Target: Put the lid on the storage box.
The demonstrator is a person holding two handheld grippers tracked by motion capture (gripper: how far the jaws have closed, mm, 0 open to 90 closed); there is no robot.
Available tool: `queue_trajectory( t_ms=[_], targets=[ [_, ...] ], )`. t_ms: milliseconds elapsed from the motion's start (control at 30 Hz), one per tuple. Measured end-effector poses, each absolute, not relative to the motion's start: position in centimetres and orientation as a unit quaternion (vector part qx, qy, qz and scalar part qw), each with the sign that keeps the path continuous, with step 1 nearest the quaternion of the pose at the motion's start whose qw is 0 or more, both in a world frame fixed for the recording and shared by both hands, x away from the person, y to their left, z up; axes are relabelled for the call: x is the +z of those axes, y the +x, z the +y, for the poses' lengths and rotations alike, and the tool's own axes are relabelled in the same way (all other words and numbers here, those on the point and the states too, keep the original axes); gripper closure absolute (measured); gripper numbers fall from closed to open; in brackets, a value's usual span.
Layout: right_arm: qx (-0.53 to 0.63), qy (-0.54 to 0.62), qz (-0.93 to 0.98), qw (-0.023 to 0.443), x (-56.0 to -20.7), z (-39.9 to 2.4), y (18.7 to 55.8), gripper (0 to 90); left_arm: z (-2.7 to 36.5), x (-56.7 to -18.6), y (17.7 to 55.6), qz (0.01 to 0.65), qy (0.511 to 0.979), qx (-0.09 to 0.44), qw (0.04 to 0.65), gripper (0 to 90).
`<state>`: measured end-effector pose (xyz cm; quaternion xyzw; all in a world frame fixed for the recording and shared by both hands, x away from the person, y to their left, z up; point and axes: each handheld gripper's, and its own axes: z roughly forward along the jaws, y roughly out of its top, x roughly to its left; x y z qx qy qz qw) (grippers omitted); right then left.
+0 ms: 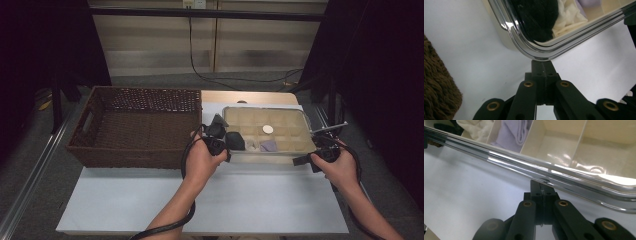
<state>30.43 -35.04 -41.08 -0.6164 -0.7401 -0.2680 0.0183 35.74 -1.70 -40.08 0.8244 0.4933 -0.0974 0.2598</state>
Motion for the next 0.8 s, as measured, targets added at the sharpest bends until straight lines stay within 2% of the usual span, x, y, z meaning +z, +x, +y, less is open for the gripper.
queue_trajectory(
  t_ms=[733, 800],
  targets=[
    [-0.264, -0.634, -0.727, 0.002, -40.8, -37.0, 30.7, 90.0, -1.8, -40.0, 36.1, 0.493, 0.826, -0.093, 0.258, 90.0],
    [-0.265, -0.634, -0.726, 0.004, -40.7, -37.1, 30.7, 87.3, -1.9, -40.1, 36.0, 0.489, 0.828, -0.096, 0.256, 89.9]
  ],
)
